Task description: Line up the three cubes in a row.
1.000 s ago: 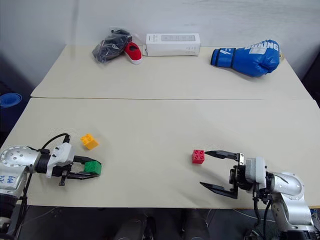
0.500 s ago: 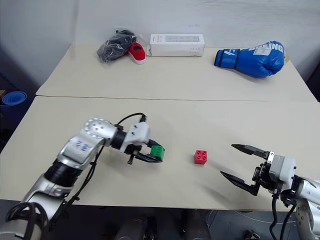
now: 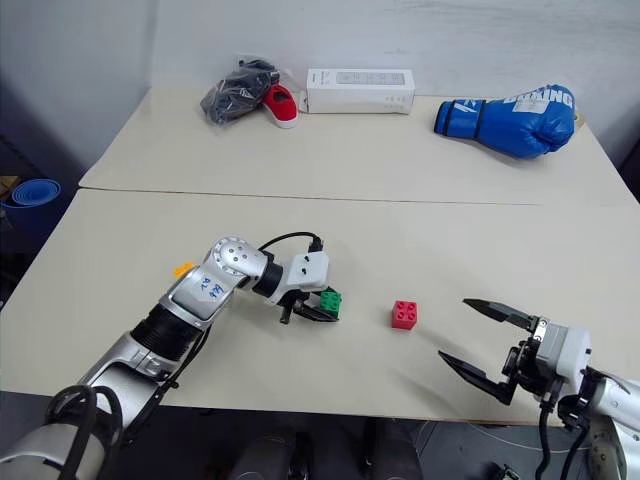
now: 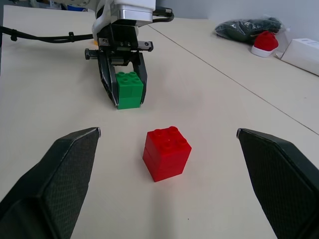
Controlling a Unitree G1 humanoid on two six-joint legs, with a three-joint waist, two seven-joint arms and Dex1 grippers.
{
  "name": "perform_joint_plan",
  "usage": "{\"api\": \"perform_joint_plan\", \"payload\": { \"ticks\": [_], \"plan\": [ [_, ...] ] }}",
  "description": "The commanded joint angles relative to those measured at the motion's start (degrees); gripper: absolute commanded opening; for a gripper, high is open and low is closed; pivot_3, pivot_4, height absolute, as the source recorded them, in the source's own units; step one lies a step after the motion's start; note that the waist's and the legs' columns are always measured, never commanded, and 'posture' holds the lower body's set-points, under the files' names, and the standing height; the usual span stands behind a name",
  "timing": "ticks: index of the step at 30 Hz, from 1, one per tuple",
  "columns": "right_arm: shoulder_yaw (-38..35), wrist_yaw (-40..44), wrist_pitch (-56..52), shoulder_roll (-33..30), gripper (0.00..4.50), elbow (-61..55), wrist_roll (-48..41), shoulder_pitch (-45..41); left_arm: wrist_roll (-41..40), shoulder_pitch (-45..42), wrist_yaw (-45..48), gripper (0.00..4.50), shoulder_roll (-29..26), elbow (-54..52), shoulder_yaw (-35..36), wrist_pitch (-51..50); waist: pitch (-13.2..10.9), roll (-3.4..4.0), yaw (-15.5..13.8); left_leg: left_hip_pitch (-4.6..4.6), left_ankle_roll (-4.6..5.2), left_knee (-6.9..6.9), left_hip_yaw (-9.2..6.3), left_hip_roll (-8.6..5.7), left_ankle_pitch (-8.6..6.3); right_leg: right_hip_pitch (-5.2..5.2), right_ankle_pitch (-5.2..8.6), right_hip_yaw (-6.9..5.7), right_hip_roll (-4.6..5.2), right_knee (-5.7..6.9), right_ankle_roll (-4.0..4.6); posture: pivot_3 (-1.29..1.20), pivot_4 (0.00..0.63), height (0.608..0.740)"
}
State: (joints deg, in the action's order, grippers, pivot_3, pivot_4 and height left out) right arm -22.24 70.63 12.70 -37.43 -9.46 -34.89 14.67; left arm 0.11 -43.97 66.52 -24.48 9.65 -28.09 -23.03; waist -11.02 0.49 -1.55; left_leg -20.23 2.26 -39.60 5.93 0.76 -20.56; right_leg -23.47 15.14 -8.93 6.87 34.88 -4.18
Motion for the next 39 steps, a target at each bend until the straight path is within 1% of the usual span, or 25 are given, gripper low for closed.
{"api": "perform_joint_plan", "payload": {
  "ticks": [1,3,4,6,9,11,12,13,15,16,18,19,20,21,22,23,24,26,28,32,35,39],
  "plan": [
    [-0.6,-0.1,1.1,0.0,4.50,-0.4,-0.2,-1.1,-1.0,0.4,-0.5,3.02,0.7,-3.3,1.5,0.7,0.0,0.00,0.0,0.00,0.00,-0.01,-0.01,0.00,0.00,0.00,0.00,-0.01,0.00,0.01,0.00,0.00,0.150,0.740],
    [-0.4,0.0,1.0,0.0,4.50,-0.2,-0.1,-1.6,-1.9,0.4,0.0,3.68,0.2,-4.9,2.6,1.5,0.0,0.00,0.0,-0.03,0.00,-0.04,-0.03,0.00,0.00,0.00,0.00,-0.02,0.05,0.02,0.00,0.00,0.150,0.740],
    [-0.3,0.0,1.0,0.1,4.50,-0.1,0.0,-1.9,-2.4,0.5,0.2,3.96,0.0,-5.5,3.1,1.4,0.0,0.00,0.0,-0.04,0.00,-0.05,-0.03,0.01,-0.01,0.00,0.00,-0.02,0.29,0.02,0.00,0.00,0.150,0.740],
    [0.0,0.2,0.9,0.2,4.50,0.0,0.2,-2.3,-5.3,0.3,0.7,3.96,-0.6,-7.9,6.3,1.0,0.0,0.00,0.0,-0.05,0.00,-0.05,-0.05,-0.02,-0.01,-0.01,0.01,-0.11,0.44,0.06,0.01,0.00,0.150,0.740],
    [0.8,0.2,0.6,0.5,4.50,-0.4,-0.2,-3.3,-12.4,0.7,2.5,3.96,-2.9,-13.3,13.7,-0.8,0.0,0.00,0.1,-0.07,0.00,-0.09,-0.07,-0.02,-0.01,-0.02,0.01,-0.15,0.46,0.08,0.02,0.00,0.150,0.740],
    [1.4,0.4,1.2,1.1,4.50,-1.2,-1.0,-4.6,-17.0,2.6,4.5,3.96,-7.0,-16.8,18.8,-4.0,0.0,0.00,0.4,-0.06,0.00,-0.10,-0.08,-0.02,-0.01,-0.01,0.02,-0.16,0.47,0.11,0.03,0.00,0.150,0.740],
    [1.7,-0.3,0.9,1.5,4.50,-1.9,-1.5,-5.3,-18.6,4.1,5.8,3.96,-9.7,-17.8,21.3,-4.0,0.0,0.01,0.6,-0.03,-0.02,-0.09,-0.06,0.01,-0.01,-0.01,0.02,-0.16,0.47,0.12,0.04,0.00,0.150,0.740],
    [2.2,-0.9,0.3,1.9,4.50,-2.7,-2.0,-6.1,-19.6,6.4,6.9,3.96,-12.5,-18.1,24.1,-2.8,0.0,0.03,0.9,0.00,-0.03,-0.08,-0.05,0.01,-0.01,-0.01,0.04,-0.17,0.47,0.15,0.06,0.00,0.150,0.740],
    [3.8,-1.1,-0.7,2.4,4.50,-4.2,-2.2,-7.4,-23.1,11.4,8.4,4.31,-16.0,-16.6,31.7,0.4,0.0,0.12,1.4,0.05,-0.07,-0.04,-0.05,0.04,-0.01,-0.01,0.06,-0.17,0.46,0.17,0.10,0.00,0.150,0.740],
    [4.6,-1.2,-1.0,2.8,4.50,-4.8,-2.3,-7.8,-25.2,13.6,8.5,4.49,-16.9,-15.6,35.3,0.7,0.0,0.13,1.5,0.05,-0.08,-0.03,-0.05,0.04,-0.01,-0.01,0.07,-0.18,0.47,0.18,0.11,0.00,0.150,0.740],
    [5.6,-1.5,-1.4,3.3,4.50,-5.5,-2.4,-8.3,-27.5,16.4,8.3,4.49,-18.0,-13.9,39.7,1.6,0.0,0.07,1.2,0.02,-0.09,-0.05,-0.10,0.05,-0.01,-0.01,0.07,-0.20,0.47,0.18,0.12,0.00,0.150,0.740],
    [6.1,-1.5,-1.5,3.5,4.50,-5.8,-2.5,-8.4,-27.1,17.7,8.3,4.49,-18.6,-12.7,41.2,3.6,0.0,0.07,0.9,-0.02,-0.08,-0.09,-0.15,0.04,-0.01,0.01,0.07,-0.23,0.49,0.15,0.12,0.00,0.150,0.740],
    [8.0,-1.4,-1.3,4.4,4.50,-6.4,-2.1,-9.0,-27.0,21.6,6.1,4.49,-20.5,-9.7,48.4,4.5,0.0,0.06,0.6,-0.05,-0.05,-0.14,-0.24,-0.02,-0.02,0.04,0.07,-0.25,0.52,0.14,0.11,0.00,0.150,0.740],
    [9.1,-1.0,-1.1,5.0,4.50,-6.8,-1.9,-9.3,-27.1,24.7,4.4,4.49,-21.8,-8.0,53.6,4.9,0.0,0.04,0.7,-0.07,0.00,-0.18,-0.23,-0.03,-0.05,0.03,0.06,-0.24,0.55,0.12,0.09,0.00,0.150,0.740],
    [10.3,0.0,-0.2,5.1,4.50,-6.9,-0.9,-9.5,-28.0,27.6,1.6,4.49,-22.5,-7.7,58.4,3.2,0.0,0.05,1.0,-0.05,-0.03,-0.18,-0.22,-0.02,-0.09,0.03,0.06,-0.24,0.55,0.12,0.09,0.00,0.150,0.740],
    [10.9,0.9,0.5,5.0,4.50,-6.6,-0.3,-9.5,-29.0,29.5,-0.6,4.49,-22.7,-8.1,61.1,1.8,0.0,0.02,1.2,-0.05,-0.06,-0.15,-0.22,0.01,-0.12,0.00,0.07,-0.26,0.54,0.14,0.10,0.00,0.150,0.740],
    [11.3,1.1,1.1,5.4,4.50,-6.4,-0.1,-9.6,-28.9,32.8,-0.4,4.49,-22.9,-8.4,62.9,2.4,0.0,0.01,1.3,-0.07,-0.09,-0.10,-0.23,0.05,-0.14,-0.01,0.08,-0.28,0.53,0.09,0.10,0.00,0.150,0.740],
    [13.1,1.0,2.0,6.8,4.50,-5.5,0.4,-10.8,-27.1,42.3,1.0,4.49,-23.3,-5.2,67.7,5.1,0.0,0.00,1.6,-0.08,-0.04,-0.09,-0.23,0.02,-0.17,0.01,0.08,-0.27,0.56,0.05,0.09,0.00,0.150,0.740],
    [14.2,1.0,2.5,7.7,4.50,-4.5,1.0,-11.8,-26.0,47.5,0.8,4.49,-23.5,-1.4,70.3,7.4,0.0,0.01,1.6,0.00,-0.01,-0.09,-0.18,0.00,-0.21,0.06,0.08,-0.23,0.59,0.02,0.08,0.00,0.150,0.740],
    [14.9,1.4,3.0,8.1,4.50,-2.7,1.1,-12.9,-24.7,51.6,-0.4,4.49,-24.6,9.4,72.3,14.4,0.0,-0.08,1.0,-0.02,-0.08,-0.10,-0.22,0.01,-0.27,-0.01,0.10,-0.23,0.61,-0.12,0.12,0.00,0.150,0.740],
    [14.9,2.1,3.3,7.8,4.50,-1.6,0.9,-13.5,-24.7,51.1,-0.5,4.49,-24.7,12.6,71.6,18.6,0.0,-0.10,0.3,-0.01,-0.09,-0.10,-0.22,0.01,-0.35,-0.05,0.10,-0.21,0.67,-0.12,0.13,0.00,0.150,0.740],
    [14.4,2.5,3.4,7.4,4.50,-0.7,1.0,-13.9,-25.4,47.6,-1.1,4.49,-24.4,10.5,67.7,18.7,0.0,-0.12,0.1,-0.02,-0.11,-0.10,-0.22,0.01,-0.41,-0.07,0.10,-0.19,0.70,-0.12,0.13,0.00,0.150,0.740]
  ]
}}
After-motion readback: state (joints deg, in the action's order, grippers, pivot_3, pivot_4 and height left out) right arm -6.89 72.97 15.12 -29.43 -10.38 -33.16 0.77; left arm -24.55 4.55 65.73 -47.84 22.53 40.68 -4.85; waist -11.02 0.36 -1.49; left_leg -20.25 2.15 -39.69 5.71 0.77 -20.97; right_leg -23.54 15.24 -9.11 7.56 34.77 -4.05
